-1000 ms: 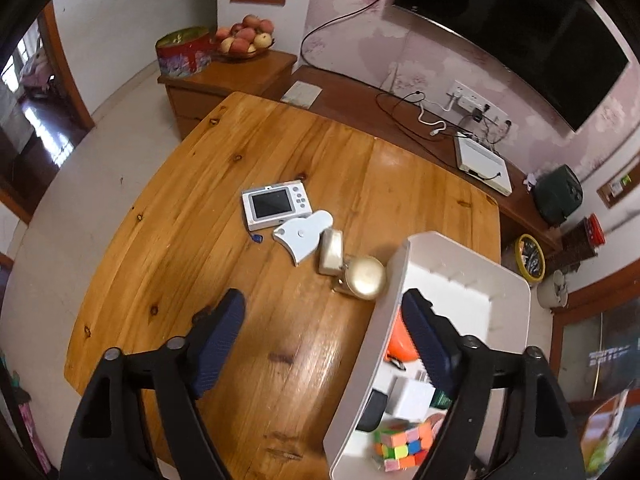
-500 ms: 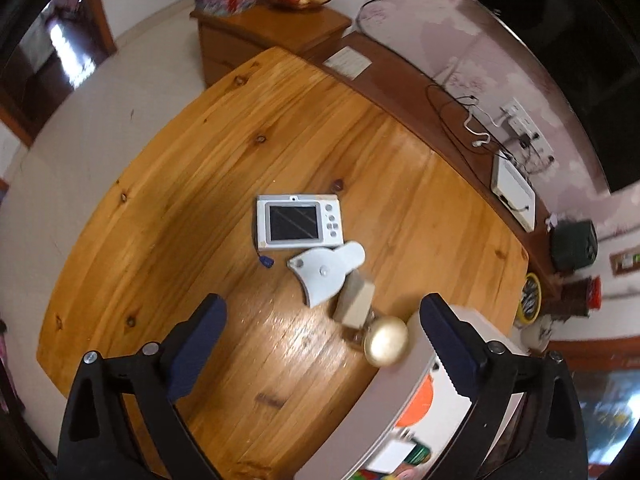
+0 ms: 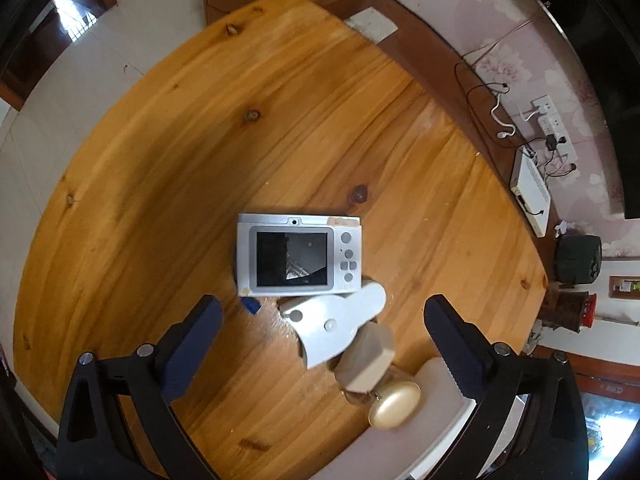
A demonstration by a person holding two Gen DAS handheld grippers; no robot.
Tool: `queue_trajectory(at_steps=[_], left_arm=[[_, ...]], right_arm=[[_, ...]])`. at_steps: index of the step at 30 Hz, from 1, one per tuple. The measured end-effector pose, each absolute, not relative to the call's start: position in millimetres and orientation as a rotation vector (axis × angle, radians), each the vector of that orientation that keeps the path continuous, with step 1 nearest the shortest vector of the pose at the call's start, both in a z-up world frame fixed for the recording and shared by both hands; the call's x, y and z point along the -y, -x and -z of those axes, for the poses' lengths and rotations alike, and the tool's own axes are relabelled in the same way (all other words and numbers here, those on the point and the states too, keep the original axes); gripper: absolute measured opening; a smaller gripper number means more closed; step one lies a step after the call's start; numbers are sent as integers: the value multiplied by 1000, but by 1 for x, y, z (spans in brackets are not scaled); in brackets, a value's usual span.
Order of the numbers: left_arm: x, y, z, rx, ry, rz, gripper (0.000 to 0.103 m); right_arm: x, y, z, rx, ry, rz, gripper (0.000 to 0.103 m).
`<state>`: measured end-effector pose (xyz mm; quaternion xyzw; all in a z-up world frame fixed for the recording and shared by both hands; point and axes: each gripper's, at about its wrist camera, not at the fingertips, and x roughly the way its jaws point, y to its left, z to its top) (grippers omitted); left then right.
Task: Organize rigid objects
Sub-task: 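Move the left tool to the white-grey screen device and grasp it, then carry the screen device with the left gripper over the tray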
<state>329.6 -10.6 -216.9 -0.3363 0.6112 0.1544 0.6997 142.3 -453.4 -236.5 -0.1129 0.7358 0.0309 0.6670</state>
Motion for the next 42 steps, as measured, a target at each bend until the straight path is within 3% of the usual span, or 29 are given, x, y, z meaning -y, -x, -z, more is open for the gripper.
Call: queue_trajectory(at_steps=[21,42], left_arm=[[-2,-344,270,-1466,734,-402,101],[-7,-342,272,-1480,764,-403,94]], right_arm=[[460,-154,245,-1714,233,-12,14],[460,-152,245,-1718,223,0,14]])
